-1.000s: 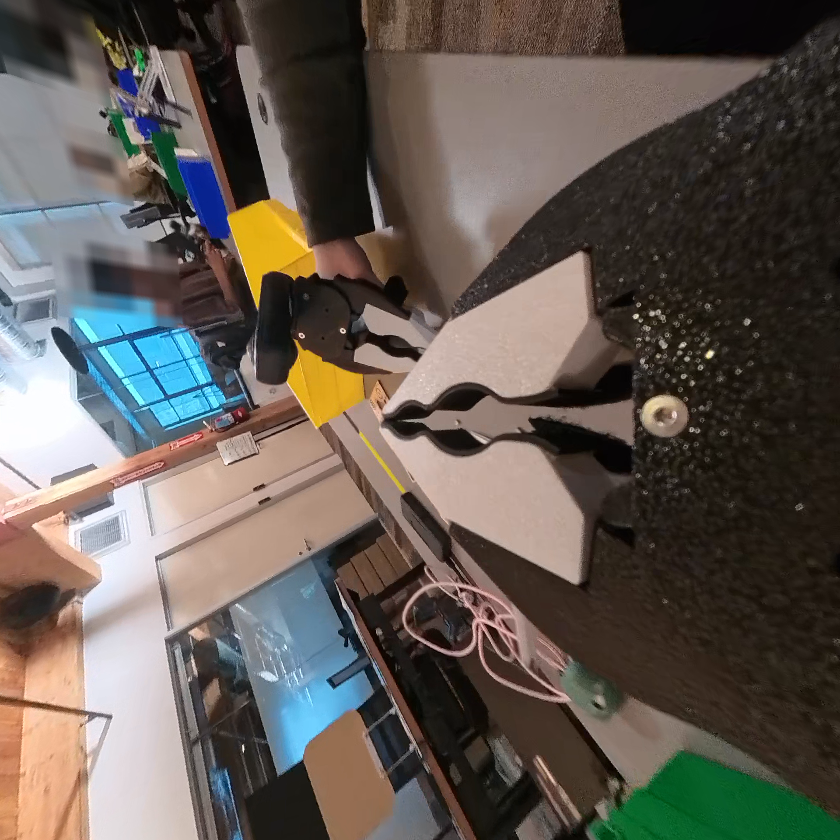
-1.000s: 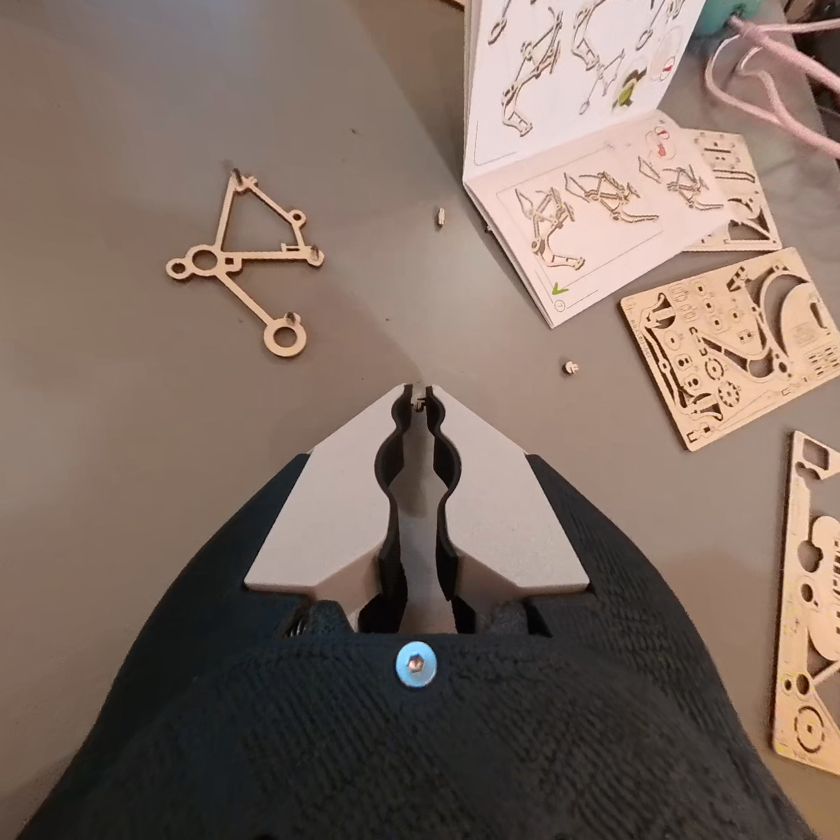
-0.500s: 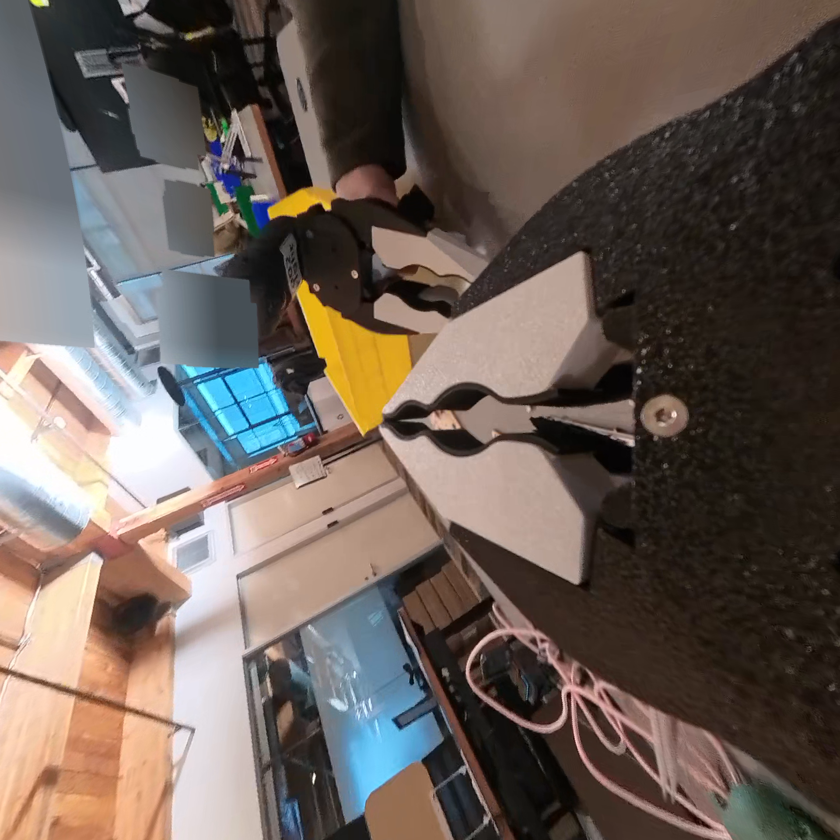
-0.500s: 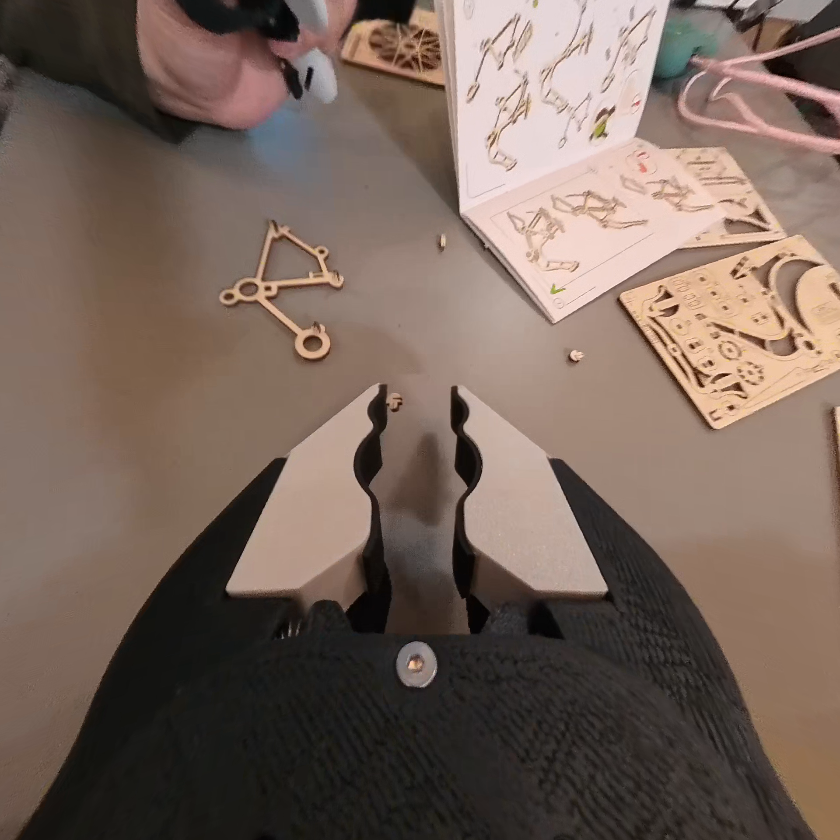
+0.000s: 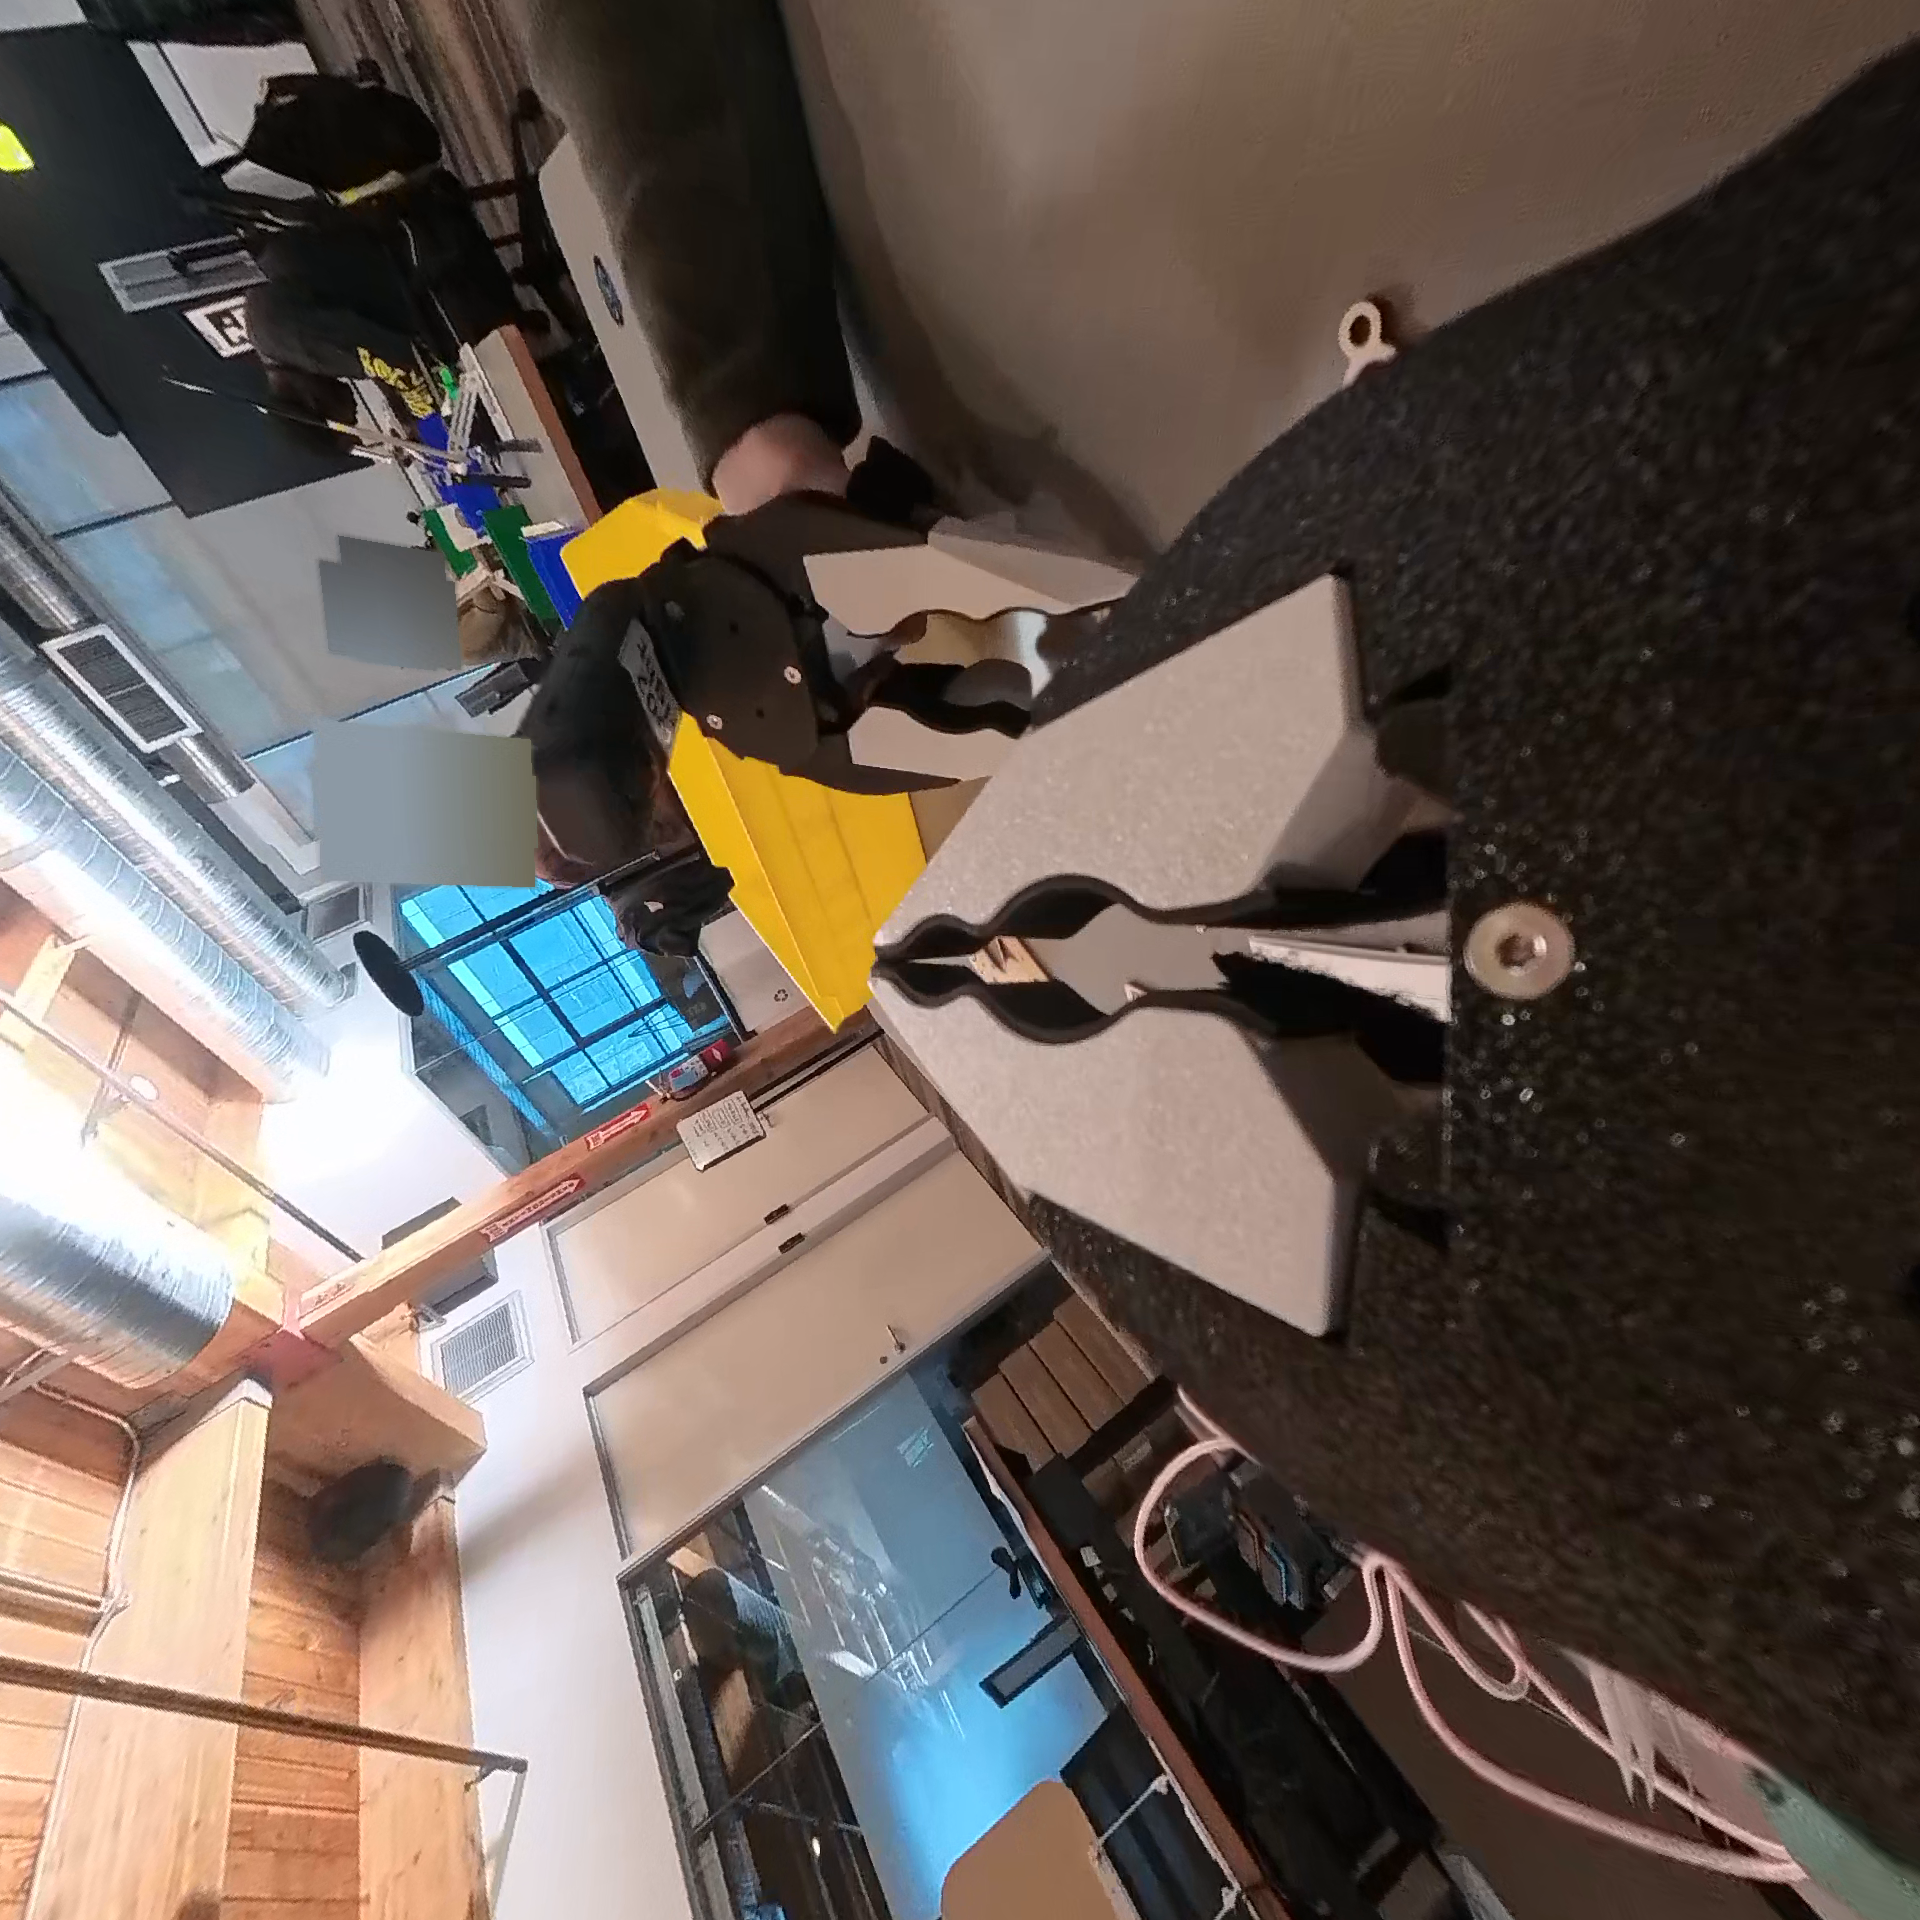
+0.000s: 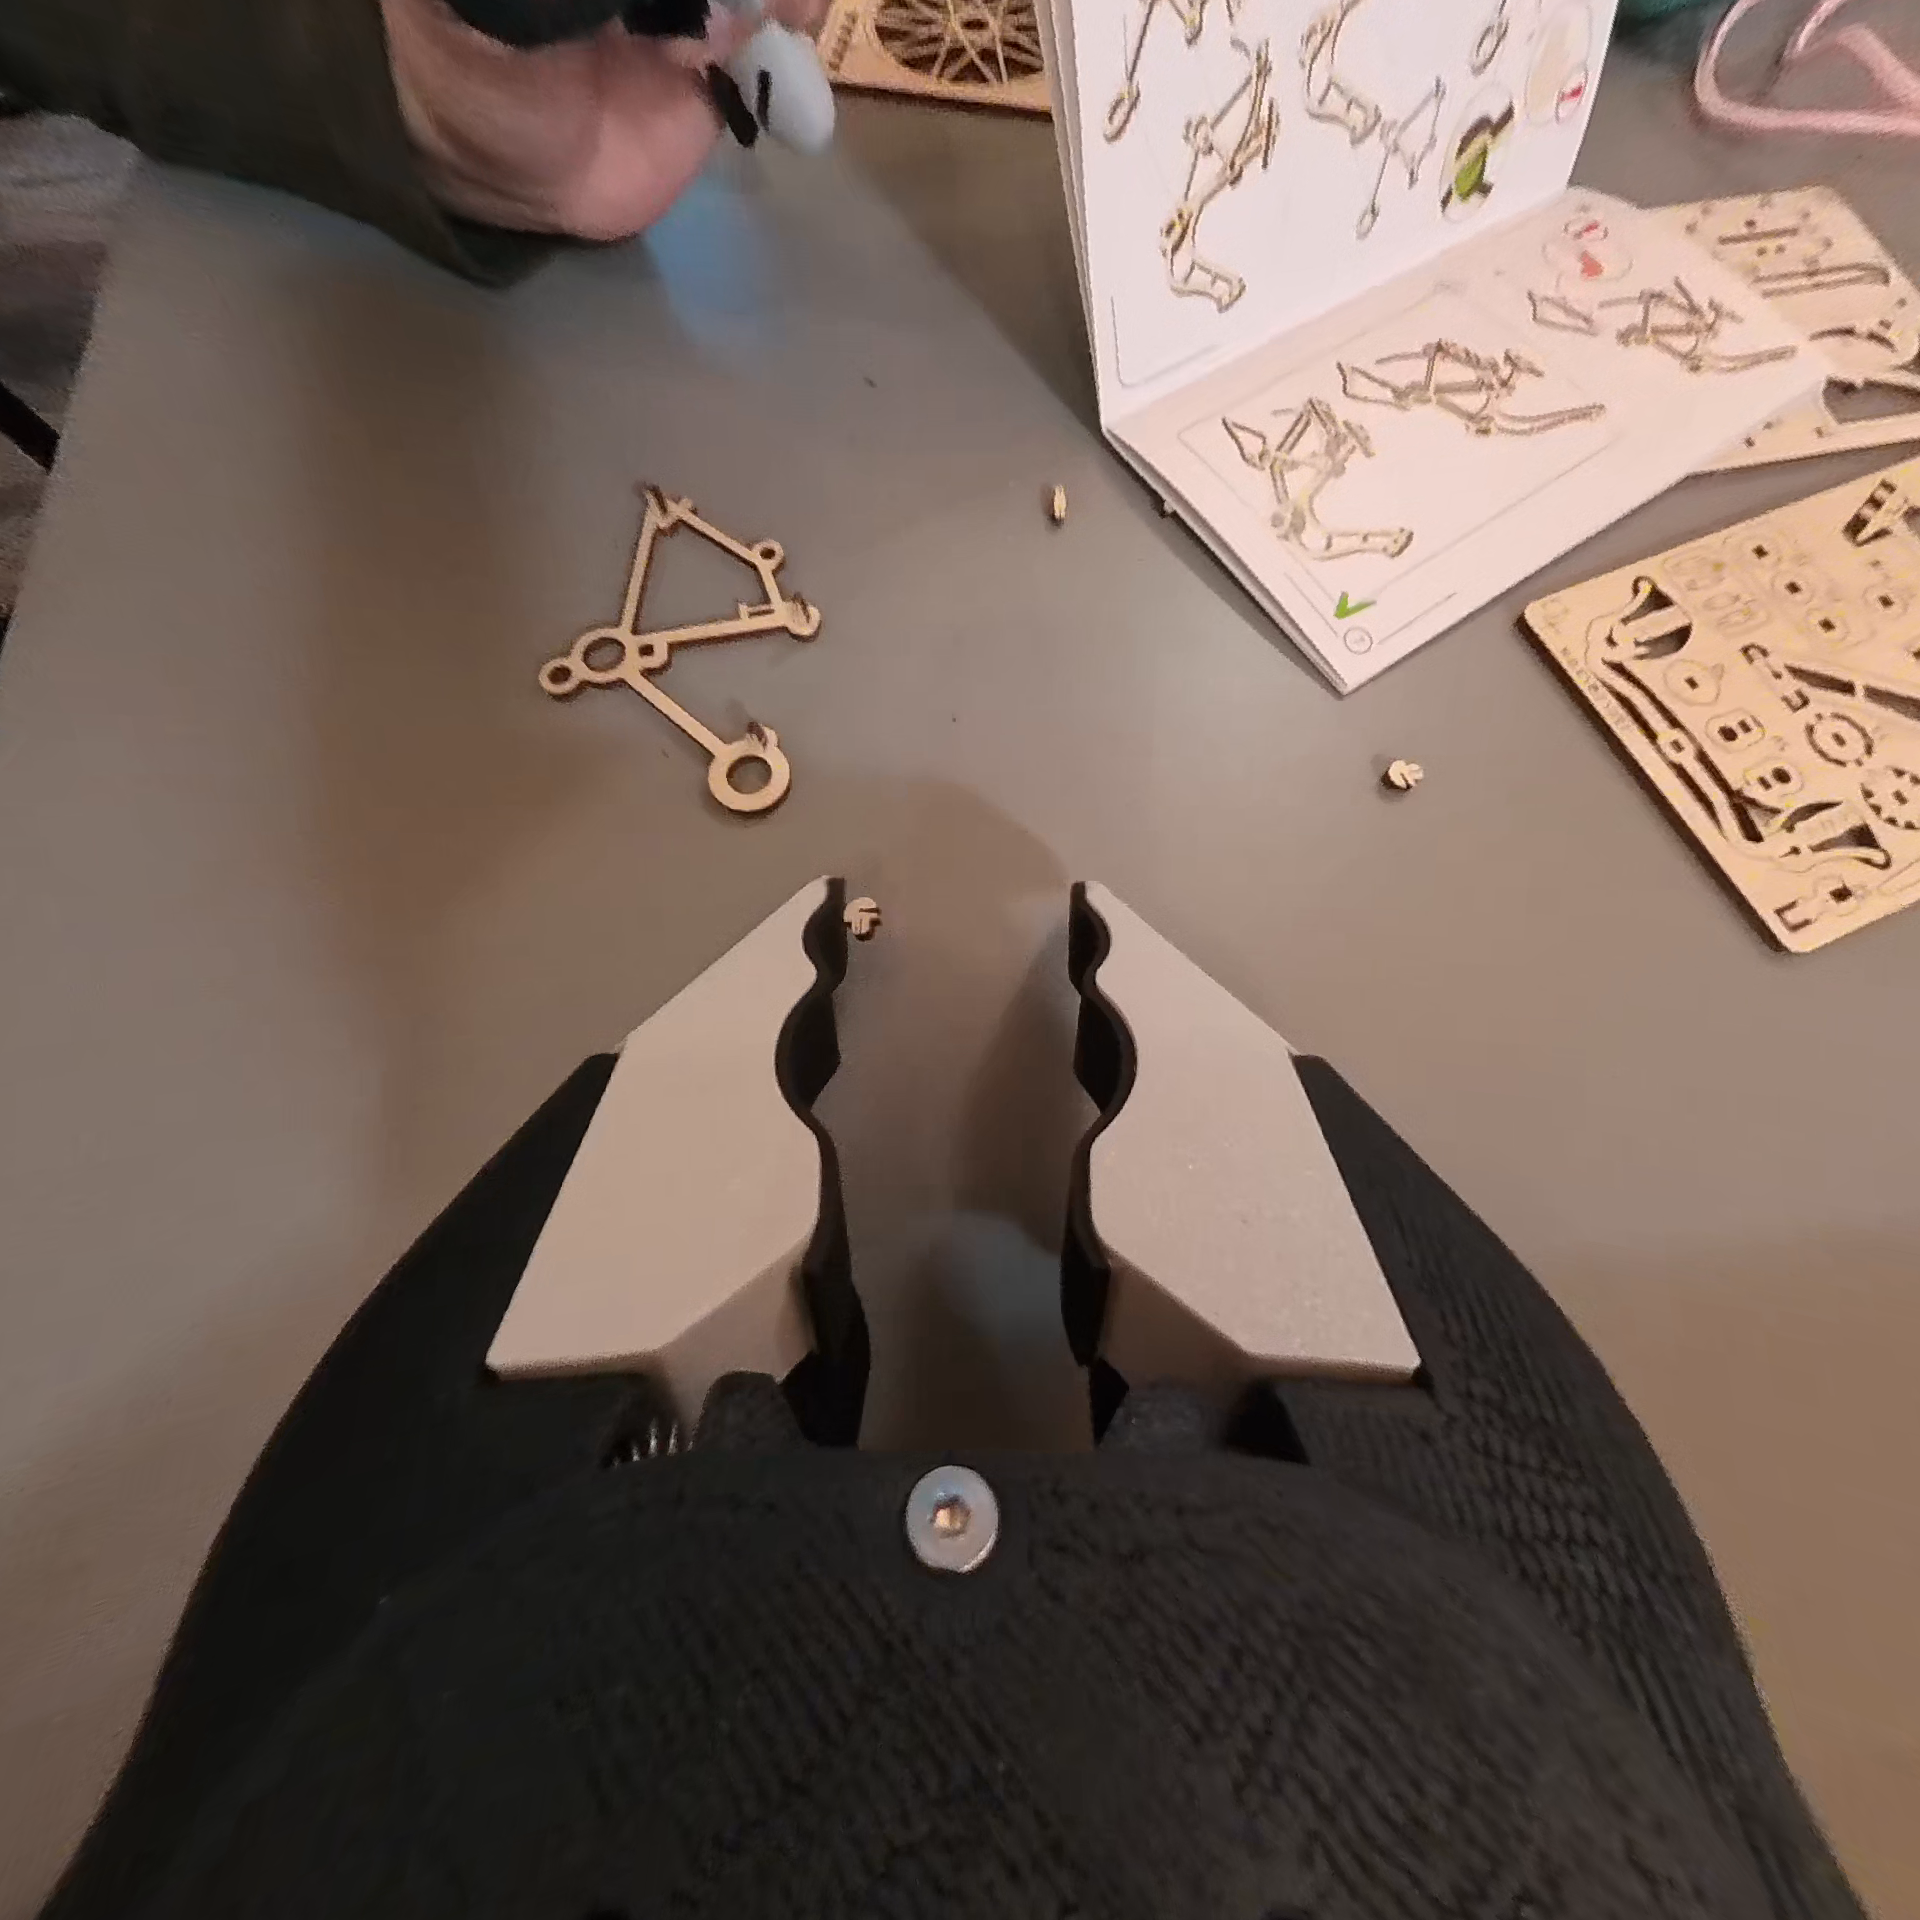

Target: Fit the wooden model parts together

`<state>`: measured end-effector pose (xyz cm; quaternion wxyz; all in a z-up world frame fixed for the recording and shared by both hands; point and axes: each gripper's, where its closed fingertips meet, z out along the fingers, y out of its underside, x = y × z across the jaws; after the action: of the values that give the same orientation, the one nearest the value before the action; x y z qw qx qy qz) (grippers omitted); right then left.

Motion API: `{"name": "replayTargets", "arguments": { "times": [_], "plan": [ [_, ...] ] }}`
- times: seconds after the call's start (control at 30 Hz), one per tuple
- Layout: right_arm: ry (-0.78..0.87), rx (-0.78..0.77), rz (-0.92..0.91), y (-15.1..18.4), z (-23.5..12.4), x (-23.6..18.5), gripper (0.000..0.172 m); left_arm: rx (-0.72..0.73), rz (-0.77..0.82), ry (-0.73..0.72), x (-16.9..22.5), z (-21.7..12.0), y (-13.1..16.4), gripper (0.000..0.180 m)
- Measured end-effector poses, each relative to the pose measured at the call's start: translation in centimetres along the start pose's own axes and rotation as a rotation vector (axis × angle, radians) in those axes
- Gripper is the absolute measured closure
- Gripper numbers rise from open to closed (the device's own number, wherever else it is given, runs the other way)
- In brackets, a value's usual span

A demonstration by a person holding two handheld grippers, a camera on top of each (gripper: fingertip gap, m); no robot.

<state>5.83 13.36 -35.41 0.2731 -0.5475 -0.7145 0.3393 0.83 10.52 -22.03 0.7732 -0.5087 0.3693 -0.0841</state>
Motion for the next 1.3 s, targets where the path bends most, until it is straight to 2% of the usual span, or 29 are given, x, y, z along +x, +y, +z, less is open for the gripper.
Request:
{"name": "replayTargets", "arguments": {
  "times": [0.1, 0.27, 0.43, 0.57, 0.7, 0.8, 0.9, 0.97, 1.07, 1.2, 1.3],
  "plan": [
    [0.003, 0.007, 0.007, -0.1, -0.1, 0.2, 0.124, 0.001, -0.036, 0.022, 0.2, 0.0, 0.2, 0.180],
    [0.104, 0.309, -0.055, -4.5, -2.5, 1.3, 0.117, -0.018, -0.086, 0.075, 0.8, 0.0, 0.9, 0.180],
    [0.221, 0.448, -0.125, -6.9, -2.9, 2.1, 0.115, -0.072, -0.063, 0.072, 0.1, -0.1, 2.0, 0.172],
    [0.318, 0.411, -0.178, -7.3, -1.3, 3.9, 0.115, -0.082, -0.018, 0.031, -1.4, -0.8, 2.5, 0.168],
    [0.356, 0.484, -0.279, -9.5, -1.0, 4.1, 0.113, -0.072, 0.084, 0.121, -0.3, -1.3, 2.8, 0.154],
    [0.363, 0.460, -0.372, -9.9, -0.2, 3.5, 0.111, -0.026, 0.103, 0.193, 0.6, -1.9, 2.4, 0.146],
    [0.399, 0.414, -0.496, -9.9, 0.4, 2.5, 0.111, -0.003, -0.026, 0.230, 0.6, -2.2, 1.9, 0.147],
    [0.447, 0.395, -0.612, -10.1, 0.4, 1.9, 0.111, -0.029, -0.162, 0.262, 0.7, -2.3, 1.9, 0.161],
    [0.478, 0.364, -0.739, -10.0, 0.8, 0.9, 0.112, -0.086, -0.349, 0.281, 0.7, -2.0, 2.4, 0.167],
    [0.450, 0.350, -0.763, -9.7, 1.1, 0.2, 0.113, -0.230, -0.557, 0.362, 1.9, -1.5, 4.5, 0.167],
    [0.436, 0.340, -0.779, -9.5, 1.2, -0.1, 0.115, -0.269, -0.716, 0.444, 2.9, -1.3, 4.9, 0.159]
  ]
}}
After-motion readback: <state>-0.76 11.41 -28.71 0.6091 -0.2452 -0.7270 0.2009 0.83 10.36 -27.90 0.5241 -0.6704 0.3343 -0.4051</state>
